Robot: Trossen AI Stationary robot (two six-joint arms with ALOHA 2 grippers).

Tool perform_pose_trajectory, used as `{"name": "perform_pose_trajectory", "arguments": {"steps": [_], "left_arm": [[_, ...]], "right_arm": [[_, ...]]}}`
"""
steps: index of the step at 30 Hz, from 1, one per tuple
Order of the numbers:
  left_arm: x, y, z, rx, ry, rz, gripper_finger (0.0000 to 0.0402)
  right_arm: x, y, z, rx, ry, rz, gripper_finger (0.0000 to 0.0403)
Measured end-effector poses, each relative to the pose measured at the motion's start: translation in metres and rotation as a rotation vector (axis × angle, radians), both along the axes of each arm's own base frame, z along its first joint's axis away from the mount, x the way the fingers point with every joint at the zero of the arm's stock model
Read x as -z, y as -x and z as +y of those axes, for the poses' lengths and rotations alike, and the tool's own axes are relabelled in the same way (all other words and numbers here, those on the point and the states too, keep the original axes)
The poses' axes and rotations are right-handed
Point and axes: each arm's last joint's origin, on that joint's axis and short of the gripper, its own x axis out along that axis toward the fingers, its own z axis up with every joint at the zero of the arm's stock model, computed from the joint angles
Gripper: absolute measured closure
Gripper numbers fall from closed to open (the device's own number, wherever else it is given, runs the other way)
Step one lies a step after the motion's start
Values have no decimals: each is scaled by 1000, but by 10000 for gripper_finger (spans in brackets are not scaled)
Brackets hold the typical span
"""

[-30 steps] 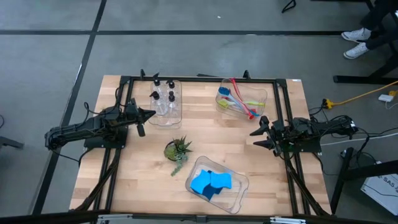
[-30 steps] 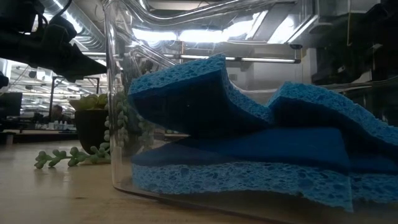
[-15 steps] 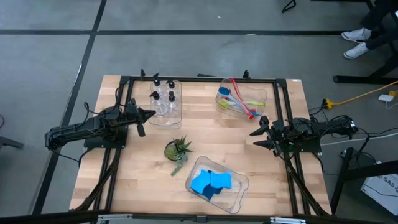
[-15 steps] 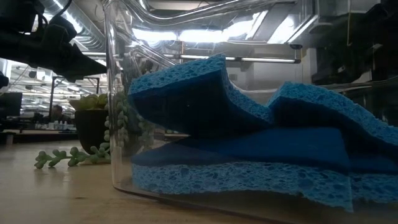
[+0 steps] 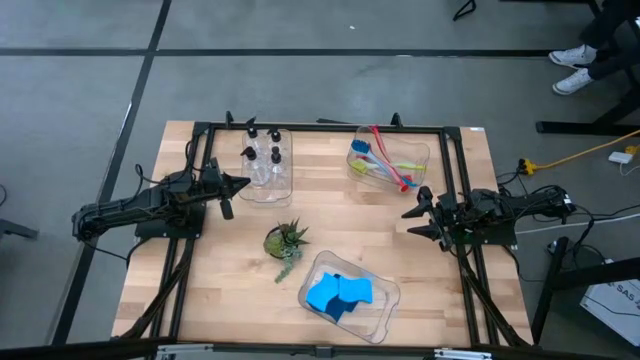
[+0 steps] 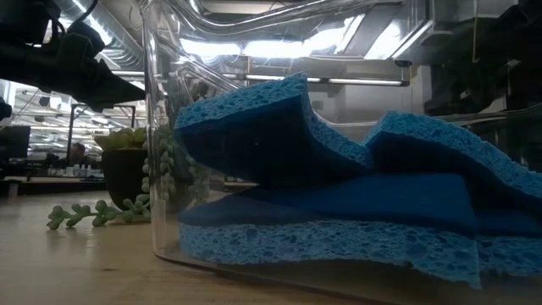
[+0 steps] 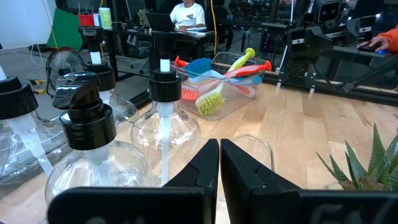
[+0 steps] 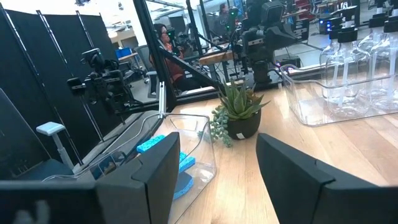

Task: Pick & Place Kitchen Sink Supplies
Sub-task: Return to Home Position

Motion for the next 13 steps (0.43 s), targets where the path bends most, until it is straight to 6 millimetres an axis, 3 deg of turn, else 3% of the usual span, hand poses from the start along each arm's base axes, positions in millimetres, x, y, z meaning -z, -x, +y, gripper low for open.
{"name": "perform_pose_trajectory", "arguments": {"steps": [13], "left_arm": [[0,0,0,0,0,0,389]], "right_arm": [[0,0,0,0,-1,0,192]]}}
